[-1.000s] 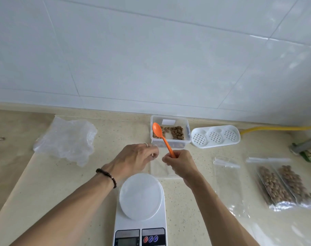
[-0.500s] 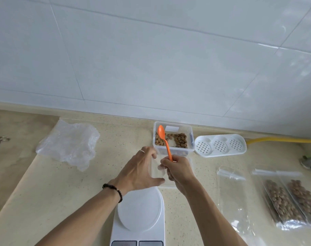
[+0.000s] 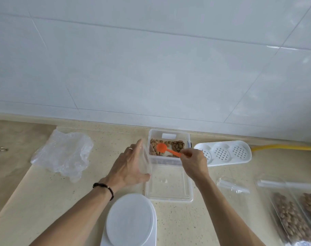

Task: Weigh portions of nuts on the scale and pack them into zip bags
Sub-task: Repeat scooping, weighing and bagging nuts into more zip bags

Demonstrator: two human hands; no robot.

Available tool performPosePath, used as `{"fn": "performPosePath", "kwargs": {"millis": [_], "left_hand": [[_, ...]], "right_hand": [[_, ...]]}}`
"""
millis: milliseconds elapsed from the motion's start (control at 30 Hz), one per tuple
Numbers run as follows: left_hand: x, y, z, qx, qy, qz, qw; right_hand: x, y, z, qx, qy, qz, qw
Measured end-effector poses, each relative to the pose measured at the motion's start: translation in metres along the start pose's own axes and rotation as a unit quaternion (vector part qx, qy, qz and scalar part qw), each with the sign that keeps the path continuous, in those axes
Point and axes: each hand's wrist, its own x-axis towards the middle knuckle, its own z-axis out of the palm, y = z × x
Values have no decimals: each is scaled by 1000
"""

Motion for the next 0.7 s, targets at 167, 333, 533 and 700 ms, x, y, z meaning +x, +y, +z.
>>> {"fn": "performPosePath", "kwargs": {"millis": [167,333,533,700], "left_hand": [[19,-5,1,9,14,-13,1000],[31,-15,1,-7,34,-7,999],[45,-19,-2,-6,28,-8,1000],[43,-22,-4,9,18,-15,1000]], "right_hand": [[20,5,-4,85,119,25,989],[35,12,-2,82,127,3,989],[49,15,8,17,51,-25,998],[53,14,13,16,-7,-2,1000]]}}
